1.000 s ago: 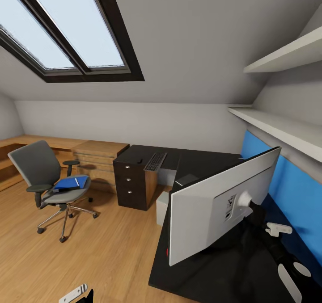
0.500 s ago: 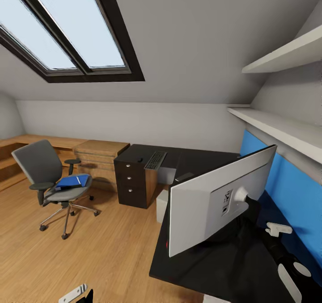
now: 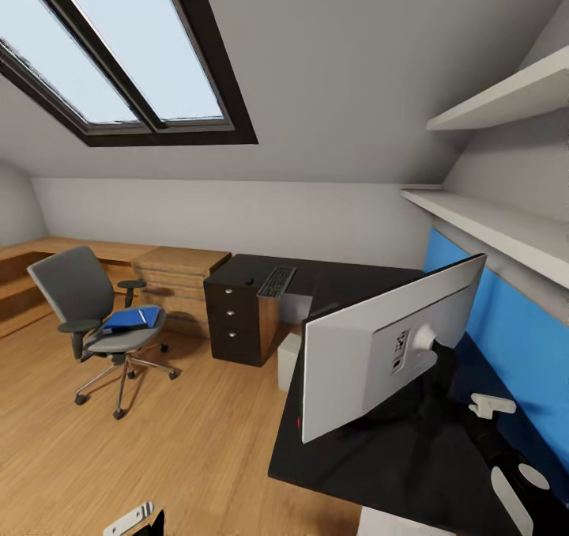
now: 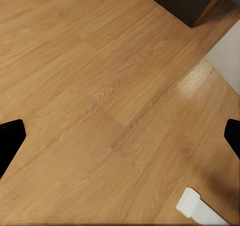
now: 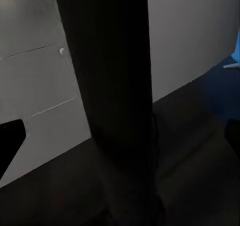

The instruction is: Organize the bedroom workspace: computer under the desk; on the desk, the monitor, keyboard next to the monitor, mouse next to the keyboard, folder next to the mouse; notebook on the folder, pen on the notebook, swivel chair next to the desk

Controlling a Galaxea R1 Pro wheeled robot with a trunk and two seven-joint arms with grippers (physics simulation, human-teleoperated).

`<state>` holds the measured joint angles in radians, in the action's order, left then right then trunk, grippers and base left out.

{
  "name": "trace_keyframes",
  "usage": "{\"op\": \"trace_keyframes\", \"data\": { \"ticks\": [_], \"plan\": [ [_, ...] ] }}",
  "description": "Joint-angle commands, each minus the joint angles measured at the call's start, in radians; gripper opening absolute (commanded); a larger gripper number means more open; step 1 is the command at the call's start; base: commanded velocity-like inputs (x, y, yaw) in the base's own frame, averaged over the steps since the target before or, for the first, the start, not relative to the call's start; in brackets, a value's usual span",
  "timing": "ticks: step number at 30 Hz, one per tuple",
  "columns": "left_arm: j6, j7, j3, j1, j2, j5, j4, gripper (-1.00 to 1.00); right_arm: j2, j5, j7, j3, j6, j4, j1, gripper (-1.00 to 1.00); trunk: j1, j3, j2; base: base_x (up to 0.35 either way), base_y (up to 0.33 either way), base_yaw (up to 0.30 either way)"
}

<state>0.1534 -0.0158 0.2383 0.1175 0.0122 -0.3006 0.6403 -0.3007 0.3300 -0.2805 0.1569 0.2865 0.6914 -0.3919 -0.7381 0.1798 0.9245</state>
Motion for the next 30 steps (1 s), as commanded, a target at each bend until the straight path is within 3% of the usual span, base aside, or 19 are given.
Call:
{"op": "trace_keyframes", "data": {
  "ticks": [1, 23, 30],
  "plan": [
    [0.003, -0.002, -0.001, 0.001, 0.000, -0.009, -0.001, 1.00, 0.000, 0.011, -0.009, 0.001, 0.001, -0.001, -0.001, 1.00, 0.000, 0.001, 0.001, -0.243, 0.137, 0.000],
    [0.004, -0.003, -0.001, 0.001, 0.000, -0.009, -0.003, 1.00, 0.006, 0.008, -0.026, 0.000, 0.003, -0.005, -0.001, 1.00, 0.000, 0.001, 0.001, -0.278, 0.176, 0.000],
    [0.004, -0.003, -0.003, 0.001, 0.000, -0.005, -0.029, 1.00, 0.019, 0.012, -0.023, 0.000, 0.003, -0.056, -0.001, 1.00, 0.000, 0.001, 0.001, -0.282, 0.195, 0.000]
  ]
}}
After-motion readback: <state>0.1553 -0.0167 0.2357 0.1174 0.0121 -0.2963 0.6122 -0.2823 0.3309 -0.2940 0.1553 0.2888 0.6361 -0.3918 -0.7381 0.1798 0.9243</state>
